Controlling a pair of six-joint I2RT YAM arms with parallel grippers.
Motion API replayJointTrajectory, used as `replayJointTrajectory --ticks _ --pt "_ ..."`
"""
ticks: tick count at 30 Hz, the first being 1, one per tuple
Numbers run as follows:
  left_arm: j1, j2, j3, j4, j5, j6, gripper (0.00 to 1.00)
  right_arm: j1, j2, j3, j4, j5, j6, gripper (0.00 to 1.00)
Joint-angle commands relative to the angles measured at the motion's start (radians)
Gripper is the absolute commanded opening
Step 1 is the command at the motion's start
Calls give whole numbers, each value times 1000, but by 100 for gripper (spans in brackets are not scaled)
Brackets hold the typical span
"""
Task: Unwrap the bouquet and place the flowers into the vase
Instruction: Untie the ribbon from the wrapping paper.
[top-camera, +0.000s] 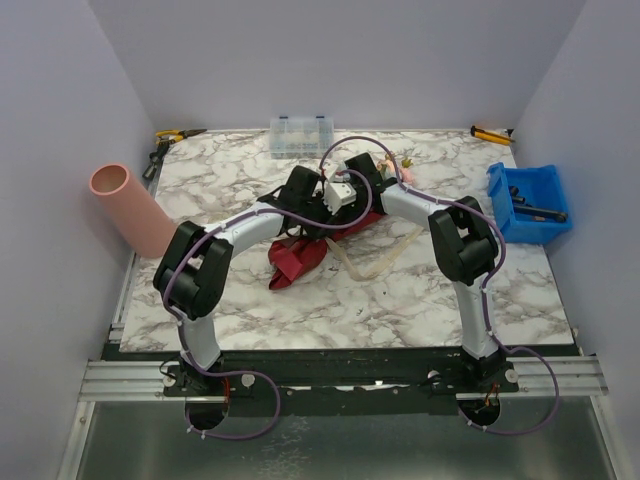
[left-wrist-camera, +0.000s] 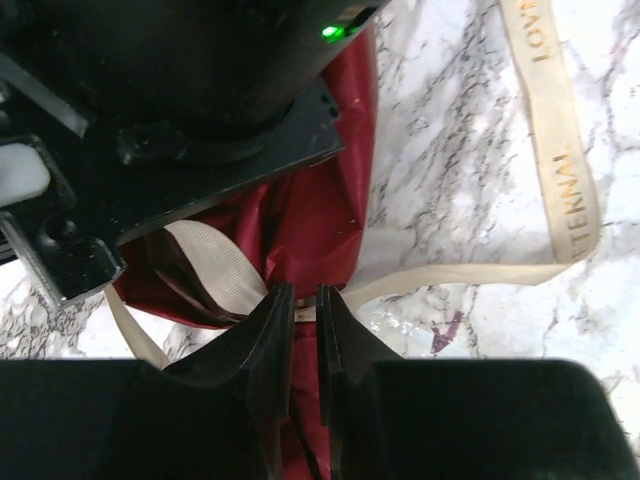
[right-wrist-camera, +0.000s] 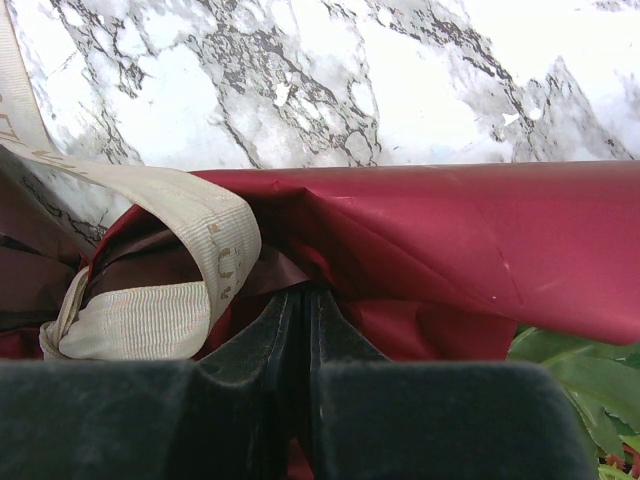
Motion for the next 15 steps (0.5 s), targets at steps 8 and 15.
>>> replayJointTrajectory --ticks 8,15 --pt "0 -2 -24 -12 -103 5 23 5 167 -92 -243 111 -21 10" --pt "0 9 -28 -14 -121 -5 23 4 167 -93 -242 111 -21 10"
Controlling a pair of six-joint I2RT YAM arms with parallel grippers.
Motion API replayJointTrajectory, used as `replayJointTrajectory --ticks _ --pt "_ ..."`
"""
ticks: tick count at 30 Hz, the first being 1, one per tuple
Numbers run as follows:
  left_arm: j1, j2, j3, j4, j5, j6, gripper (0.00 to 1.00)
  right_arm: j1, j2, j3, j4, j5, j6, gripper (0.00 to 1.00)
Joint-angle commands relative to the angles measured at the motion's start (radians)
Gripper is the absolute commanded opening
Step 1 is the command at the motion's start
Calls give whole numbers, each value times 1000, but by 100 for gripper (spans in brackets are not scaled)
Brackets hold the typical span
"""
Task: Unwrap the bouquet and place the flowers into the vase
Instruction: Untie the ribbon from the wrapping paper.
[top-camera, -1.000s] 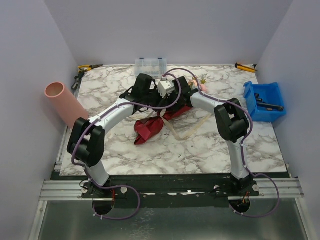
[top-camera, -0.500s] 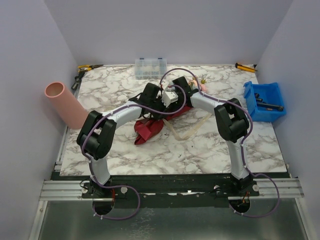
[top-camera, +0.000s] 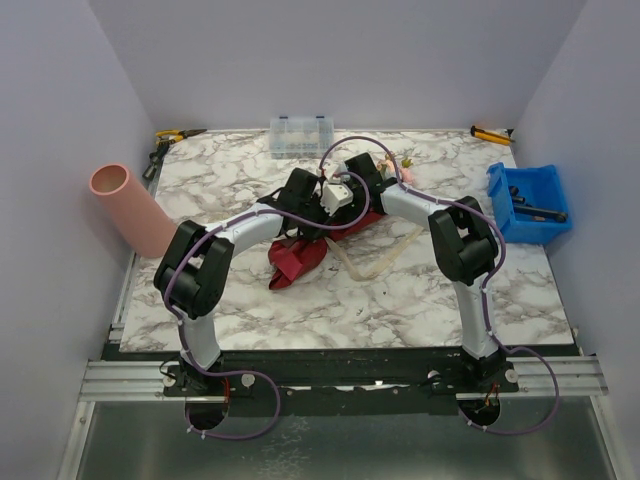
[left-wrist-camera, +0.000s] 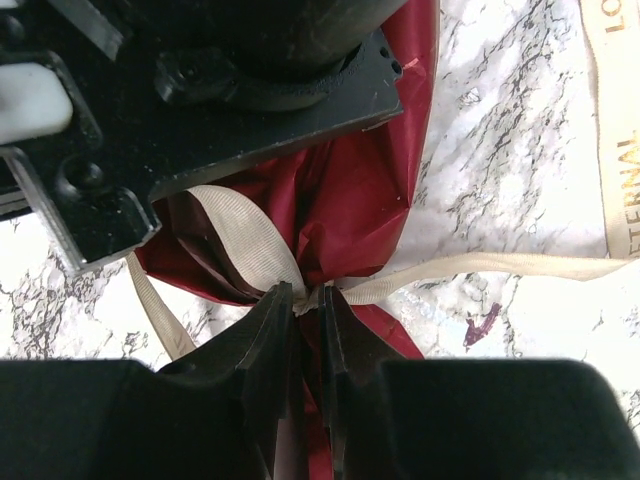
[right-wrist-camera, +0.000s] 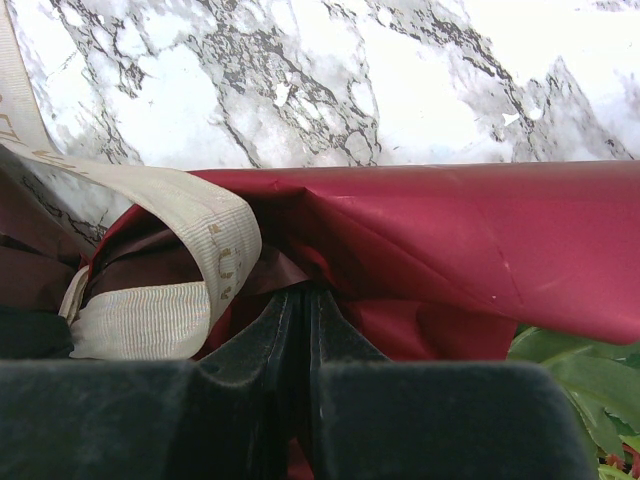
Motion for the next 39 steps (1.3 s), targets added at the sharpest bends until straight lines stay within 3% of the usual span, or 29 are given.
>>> replayJointTrajectory --ticks 1,10,20,32,39 --pt "-2 -2 -11 -14 -32 -8 23 5 165 -94 -241 111 -21 10" --pt "-2 14 -15 -20 -44 -2 23 5 165 -94 -241 111 -20 10" --pt "-2 15 -22 -27 -44 5 31 4 167 -95 -242 110 -20 10" --pt "-2 1 45 -28 -5 -27 0 5 168 -92 -243 112 -21 10" --pt "-2 -57 78 -28 102 -62 0 4 168 -90 -244 111 -20 10"
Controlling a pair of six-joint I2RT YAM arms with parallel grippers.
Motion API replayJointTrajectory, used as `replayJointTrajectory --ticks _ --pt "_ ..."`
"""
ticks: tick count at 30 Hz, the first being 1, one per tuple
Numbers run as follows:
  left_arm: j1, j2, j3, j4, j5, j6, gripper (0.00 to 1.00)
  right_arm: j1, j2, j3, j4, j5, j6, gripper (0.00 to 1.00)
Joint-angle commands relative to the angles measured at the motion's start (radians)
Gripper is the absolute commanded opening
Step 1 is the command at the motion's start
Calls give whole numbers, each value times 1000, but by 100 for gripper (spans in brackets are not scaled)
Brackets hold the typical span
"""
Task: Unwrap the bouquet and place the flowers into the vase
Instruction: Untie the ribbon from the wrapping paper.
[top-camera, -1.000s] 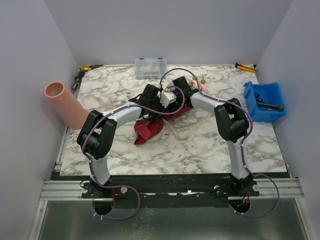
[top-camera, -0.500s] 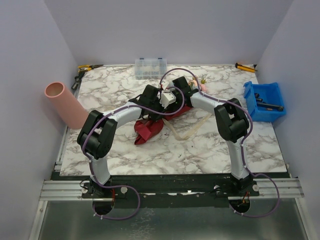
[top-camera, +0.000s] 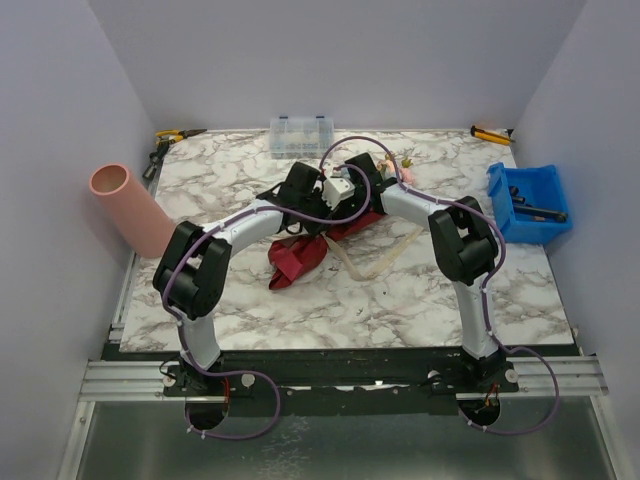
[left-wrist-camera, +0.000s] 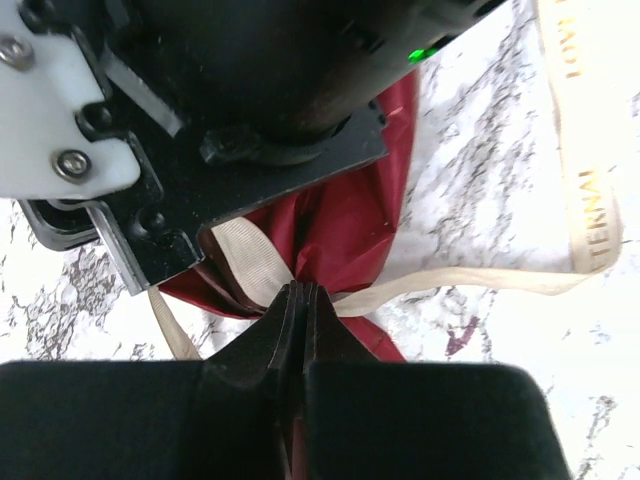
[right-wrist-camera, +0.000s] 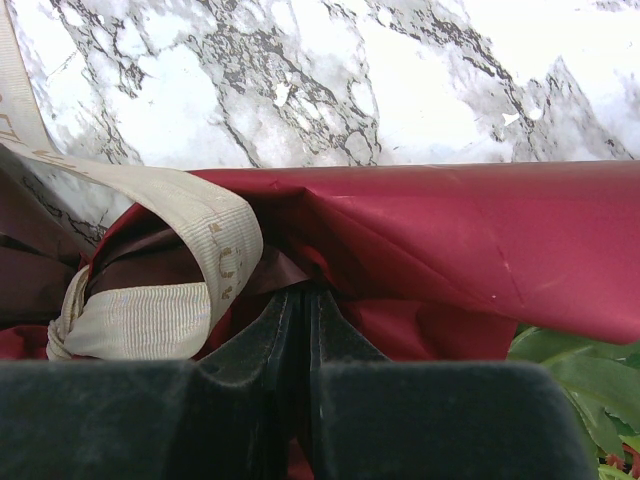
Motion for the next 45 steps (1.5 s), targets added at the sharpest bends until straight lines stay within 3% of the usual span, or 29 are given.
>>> replayJointTrajectory --ticks 1,4,8,13,30,35,45 --pt "-2 -60 37 -9 95 -37 0 4 168 -91 -245 111 -21 10" --pt "-2 -55 36 -30 56 -27 0 6 166 -93 -242 110 -22 10" --pt "-2 -38 -5 -46 -2 -7 16 5 166 -93 -243 110 -22 10" --pt "-2 -20 -29 -44 -49 17 29 5 168 -91 -244 110 -22 10" --pt "-2 76 10 -22 -83 27 36 6 168 -90 -244 109 -22 10" --pt "-1 66 18 -19 -70 9 10 5 168 -91 -245 109 -22 10" --pt "2 -20 53 -18 40 -91 0 5 170 -91 -246 110 -22 10"
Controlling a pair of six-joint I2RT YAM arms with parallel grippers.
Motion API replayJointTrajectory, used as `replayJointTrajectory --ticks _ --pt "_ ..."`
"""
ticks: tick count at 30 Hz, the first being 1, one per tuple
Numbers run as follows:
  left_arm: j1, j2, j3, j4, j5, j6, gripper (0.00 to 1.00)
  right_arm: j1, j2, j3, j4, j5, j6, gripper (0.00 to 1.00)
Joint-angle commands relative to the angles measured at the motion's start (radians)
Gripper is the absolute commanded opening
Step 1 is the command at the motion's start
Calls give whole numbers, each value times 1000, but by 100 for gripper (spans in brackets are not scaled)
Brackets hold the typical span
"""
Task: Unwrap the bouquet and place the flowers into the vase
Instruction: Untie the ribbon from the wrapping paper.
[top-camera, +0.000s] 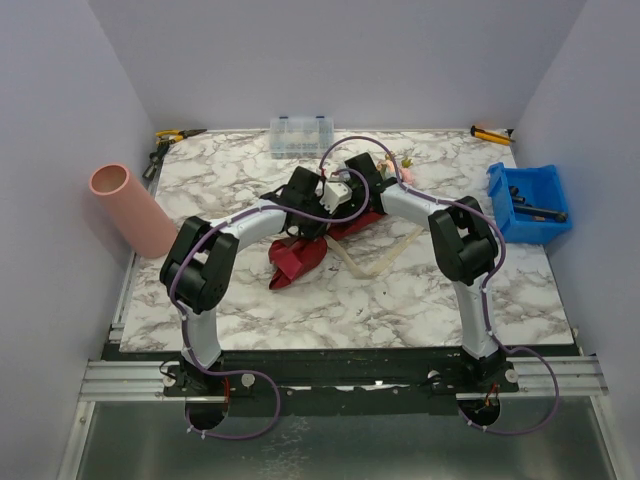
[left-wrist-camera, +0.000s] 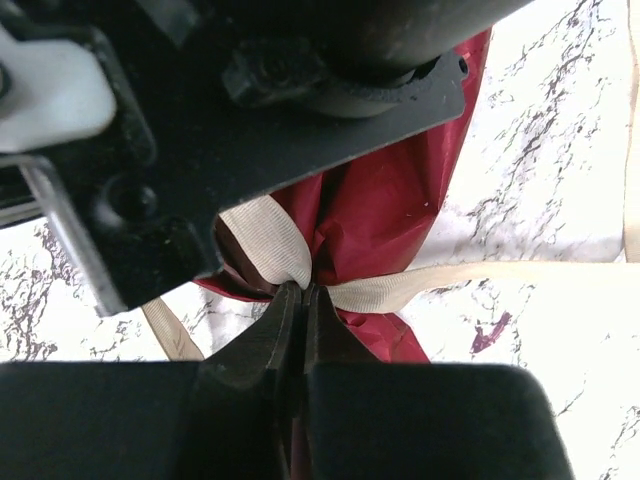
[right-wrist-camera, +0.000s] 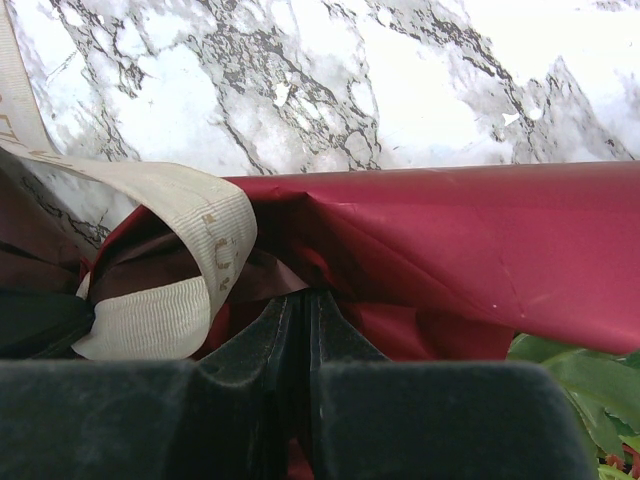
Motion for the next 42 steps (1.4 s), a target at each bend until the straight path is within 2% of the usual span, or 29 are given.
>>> replayJointTrajectory --ticks 1,8,13,22,26,27,29,33,42 --pt "2 -72 44 16 106 -80 0 4 169 -92 -244 111 -22 10" --pt "18 -100 38 36 224 -116 0 5 167 -94 -244 112 -22 10" --pt "40 -133 2 90 244 -102 0 5 167 -94 -243 110 -22 10" --pt "129 -134 -7 167 324 -247 0 6 168 -92 -243 112 -22 10" --pt "127 -127 -25 146 343 -197 0 6 167 -94 -243 110 -22 10" --pt "124 -123 -22 124 336 -167 3 6 167 -94 -243 110 -22 10" --pt "123 -112 -14 83 311 -126 15 4 168 -93 -243 110 -22 10" --pt "121 -93 -22 28 276 -47 30 5 170 -90 -245 112 -22 10" --pt "96 -56 -41 15 226 -4 35 6 175 -87 -249 113 -20 10"
